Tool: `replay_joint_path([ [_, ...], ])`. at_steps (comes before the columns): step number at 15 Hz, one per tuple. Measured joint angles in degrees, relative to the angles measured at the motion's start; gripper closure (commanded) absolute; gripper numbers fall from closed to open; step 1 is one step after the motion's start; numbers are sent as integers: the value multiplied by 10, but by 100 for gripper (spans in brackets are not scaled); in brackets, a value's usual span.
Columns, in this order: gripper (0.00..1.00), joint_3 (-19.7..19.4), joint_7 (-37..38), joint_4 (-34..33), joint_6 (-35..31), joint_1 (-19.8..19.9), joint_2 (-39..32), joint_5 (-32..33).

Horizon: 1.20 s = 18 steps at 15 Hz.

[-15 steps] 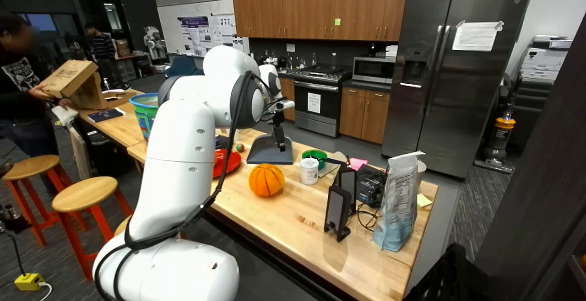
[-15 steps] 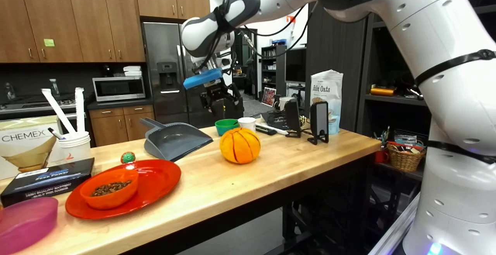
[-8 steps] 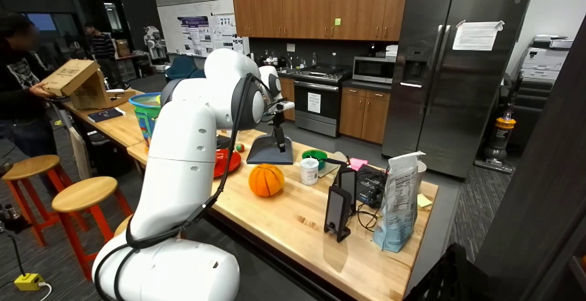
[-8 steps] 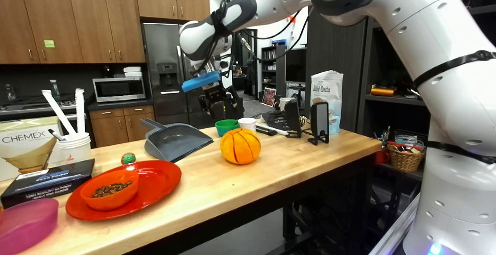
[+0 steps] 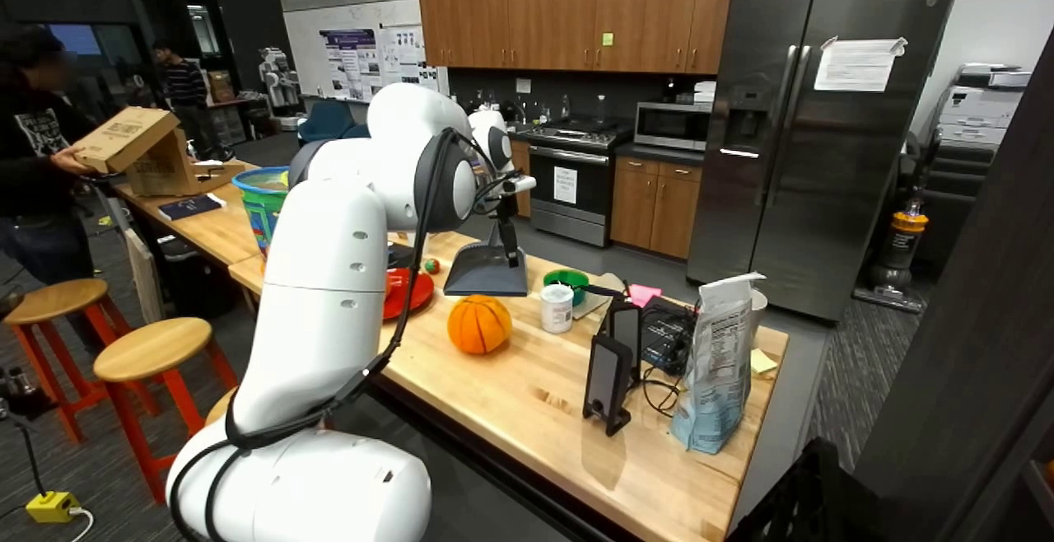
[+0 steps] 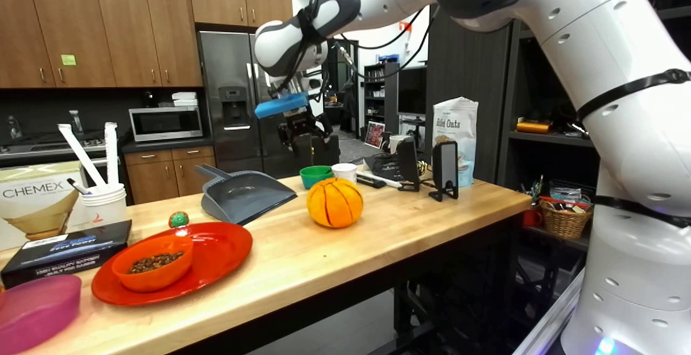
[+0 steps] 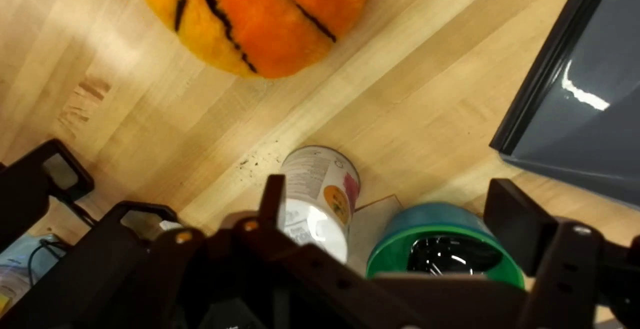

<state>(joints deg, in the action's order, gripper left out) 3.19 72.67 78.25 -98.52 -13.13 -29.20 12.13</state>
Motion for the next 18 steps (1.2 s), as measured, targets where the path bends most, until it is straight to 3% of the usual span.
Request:
replay_joint_path([
  [5, 0, -19, -2, 25, -5, 28, 59, -42],
  [11, 0, -22, -13, 105, -4, 66, 128, -98],
  [18, 0, -24, -16, 175, -3, 75, 152, -118],
])
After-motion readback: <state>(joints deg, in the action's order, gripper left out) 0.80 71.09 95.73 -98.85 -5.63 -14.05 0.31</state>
